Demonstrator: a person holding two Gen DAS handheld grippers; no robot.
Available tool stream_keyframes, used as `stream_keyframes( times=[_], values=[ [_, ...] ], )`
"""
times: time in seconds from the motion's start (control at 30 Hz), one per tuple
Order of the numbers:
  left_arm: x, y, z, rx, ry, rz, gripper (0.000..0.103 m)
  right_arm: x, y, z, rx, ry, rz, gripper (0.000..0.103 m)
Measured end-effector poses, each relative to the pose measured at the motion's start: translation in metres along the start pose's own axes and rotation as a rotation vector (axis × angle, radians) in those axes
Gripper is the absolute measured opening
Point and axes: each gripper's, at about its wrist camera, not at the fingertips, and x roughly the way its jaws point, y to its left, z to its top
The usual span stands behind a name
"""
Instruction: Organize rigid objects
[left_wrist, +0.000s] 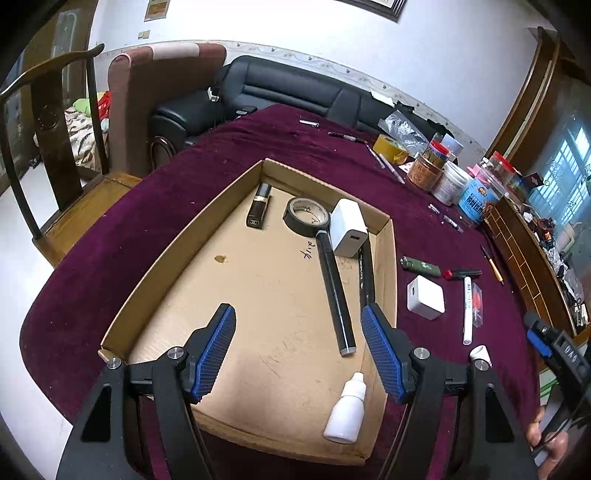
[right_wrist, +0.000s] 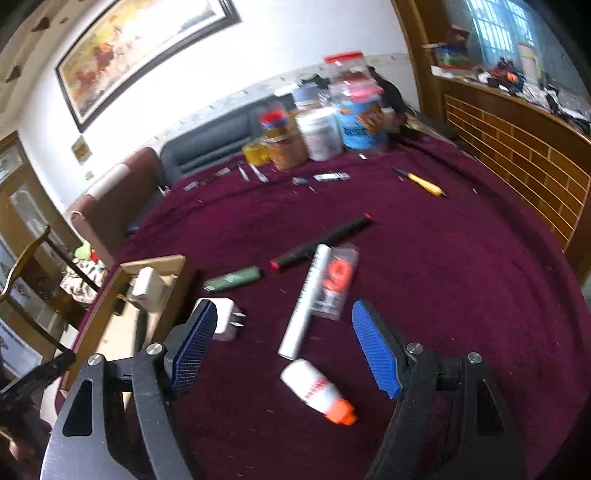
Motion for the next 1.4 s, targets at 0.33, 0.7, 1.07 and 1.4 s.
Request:
stream_keyframes(
  times=[0.33, 0.7, 1.07, 1.4],
  values=[
    [0.000, -0.011, -0.005, 0.024, 0.014, 0.051, 0.065, 0.016, -0.032, -0.014, 0.037, 0.045, -0.020, 0.076],
    [0.004, -0.027, -0.009, 0.039, 0.030, 0.087, 0.065, 0.014, -0.060, -0.008, 0.028, 0.011, -0.073, 0.076],
    [0.007, -0.049, -0.008, 0.084, 0.033, 0.098, 0.065, 0.026, -0.083, -0.005, 0.003, -0.035, -0.123, 0.076],
    [0.038, -0.118, -0.001, 0.223, 0.095, -0.020, 0.065, 0.030, -0.086, -0.005, 0.019, -0.017, -0.092, 0.076]
  ],
)
